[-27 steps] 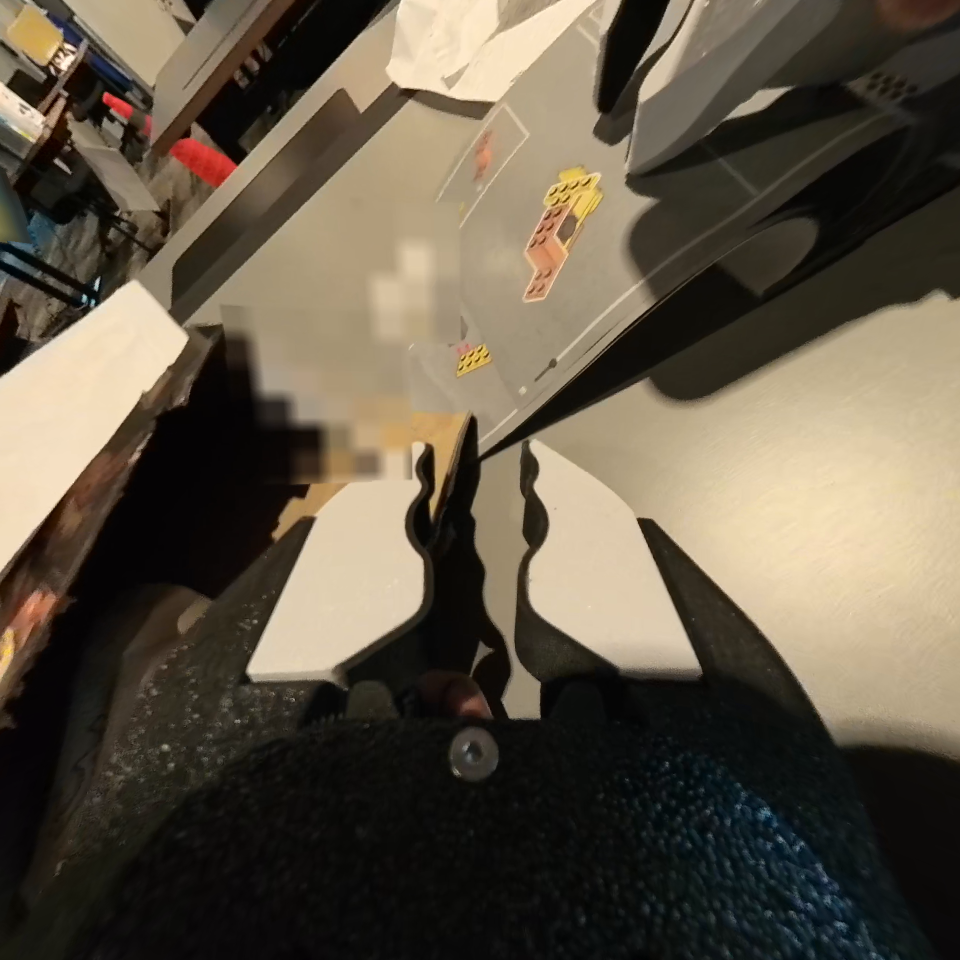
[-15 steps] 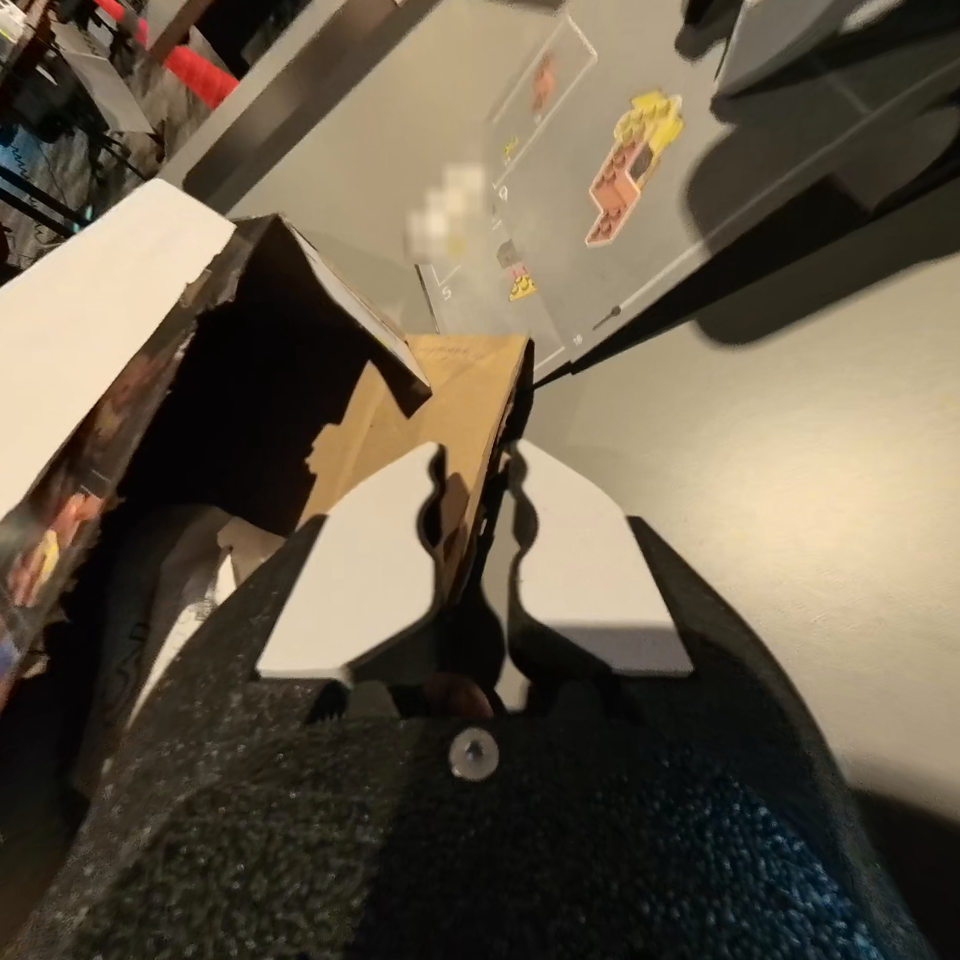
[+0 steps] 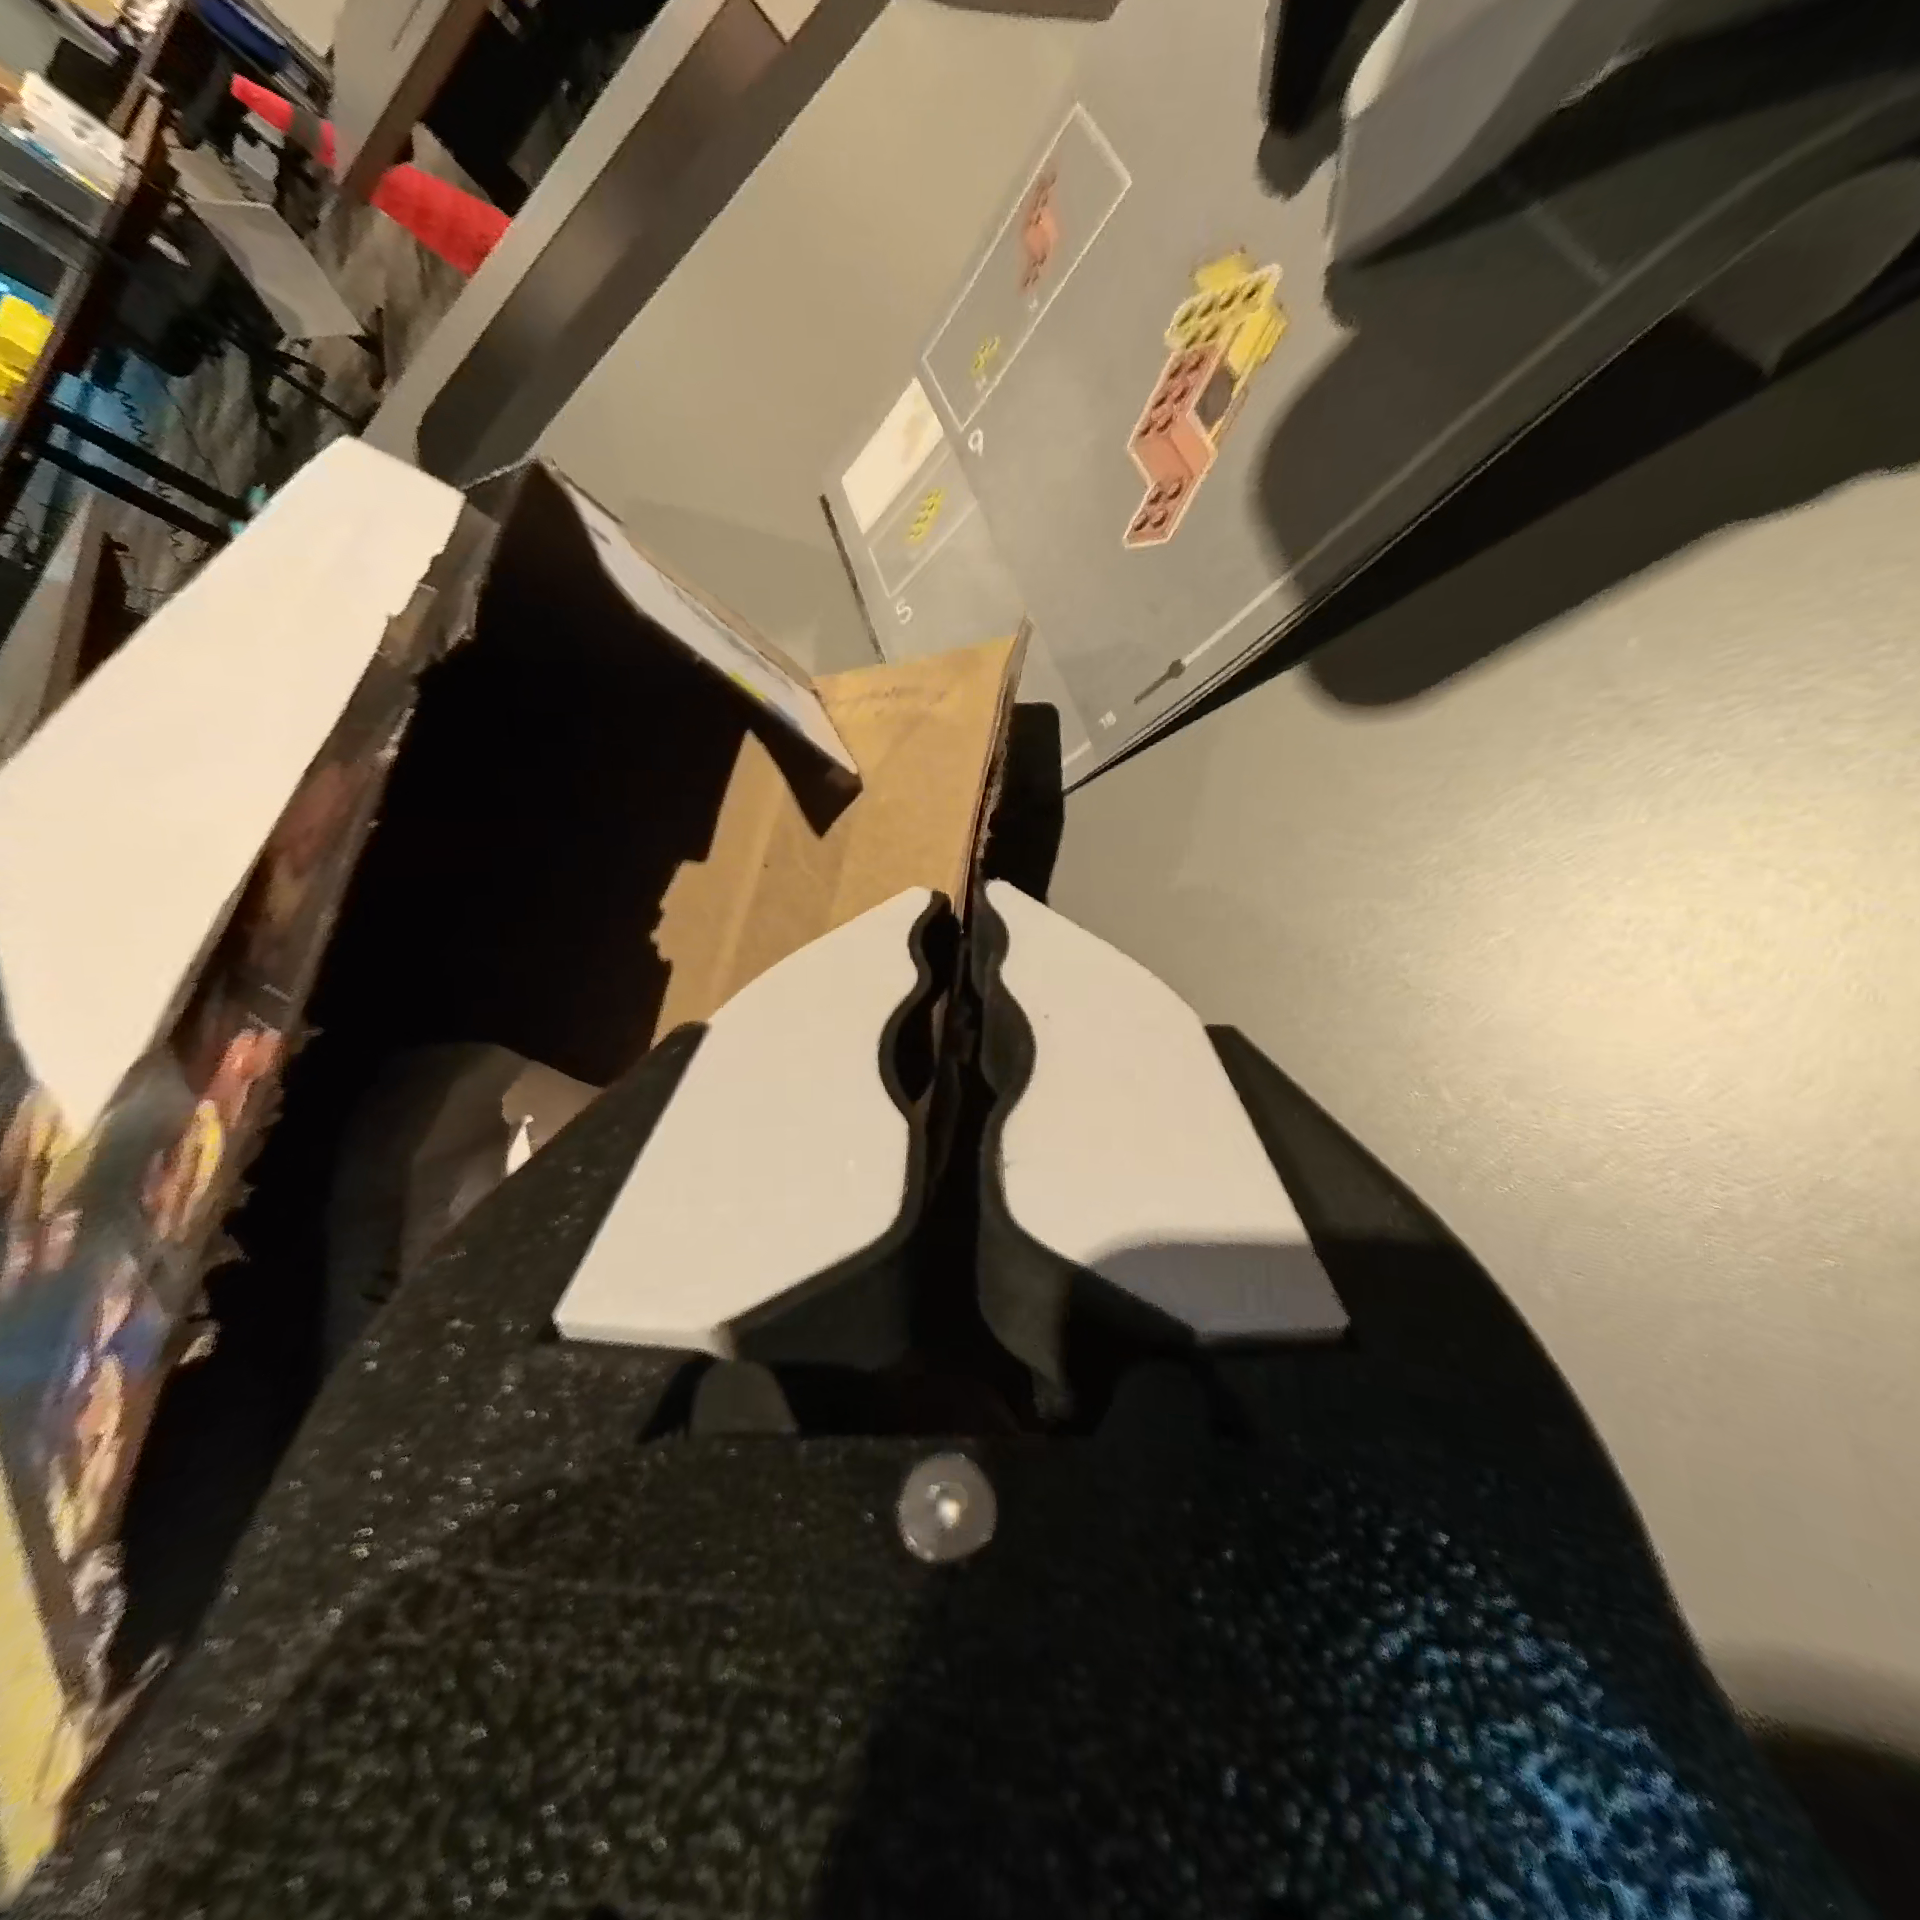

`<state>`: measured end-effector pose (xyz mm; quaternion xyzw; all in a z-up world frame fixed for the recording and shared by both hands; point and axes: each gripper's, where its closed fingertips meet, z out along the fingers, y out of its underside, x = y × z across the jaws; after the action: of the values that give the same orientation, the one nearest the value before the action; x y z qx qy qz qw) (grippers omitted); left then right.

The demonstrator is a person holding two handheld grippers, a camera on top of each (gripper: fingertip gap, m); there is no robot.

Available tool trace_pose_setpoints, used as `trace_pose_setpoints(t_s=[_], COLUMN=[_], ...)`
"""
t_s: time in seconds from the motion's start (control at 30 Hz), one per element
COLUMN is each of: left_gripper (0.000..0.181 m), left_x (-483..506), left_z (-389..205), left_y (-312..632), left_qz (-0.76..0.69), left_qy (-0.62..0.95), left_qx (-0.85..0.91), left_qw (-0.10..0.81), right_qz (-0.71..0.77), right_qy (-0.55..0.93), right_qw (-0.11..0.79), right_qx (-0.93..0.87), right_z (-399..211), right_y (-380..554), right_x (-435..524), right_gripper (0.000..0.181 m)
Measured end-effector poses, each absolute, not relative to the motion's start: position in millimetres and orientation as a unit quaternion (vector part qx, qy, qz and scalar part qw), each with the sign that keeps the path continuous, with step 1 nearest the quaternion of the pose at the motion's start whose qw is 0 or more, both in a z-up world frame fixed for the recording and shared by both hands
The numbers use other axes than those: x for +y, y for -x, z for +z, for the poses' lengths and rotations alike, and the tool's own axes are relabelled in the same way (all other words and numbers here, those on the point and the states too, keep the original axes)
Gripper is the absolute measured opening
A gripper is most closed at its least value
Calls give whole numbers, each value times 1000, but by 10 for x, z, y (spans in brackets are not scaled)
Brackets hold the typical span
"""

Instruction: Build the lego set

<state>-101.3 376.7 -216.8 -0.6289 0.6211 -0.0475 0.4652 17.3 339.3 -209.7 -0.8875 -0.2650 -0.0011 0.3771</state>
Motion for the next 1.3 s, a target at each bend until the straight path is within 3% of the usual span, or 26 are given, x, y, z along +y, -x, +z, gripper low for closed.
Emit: trace_pose_setpoints(t_s=[0.53, 0.83, 1.3], left_gripper=[3, 3, 3], left_x=[3544, 3542, 3553], left_z=[-2294, -2296, -2243], left_y=[884, 882, 877], left_qz=[-28, -31, -30], left_qy=[607, 609, 608], left_qx=[655, 654, 649], left_qw=[448, 449, 457], right_qz=[-23, -53, -16], right_qy=[884, 876, 897], right_qw=[382, 407, 354], right_qx=[-269, -251, -264], right_z=[-2095, -1780, -2167], right_y=[-125, -453, -393], right_x=[3464, 3145, 2861], right_gripper=[23, 24, 24])
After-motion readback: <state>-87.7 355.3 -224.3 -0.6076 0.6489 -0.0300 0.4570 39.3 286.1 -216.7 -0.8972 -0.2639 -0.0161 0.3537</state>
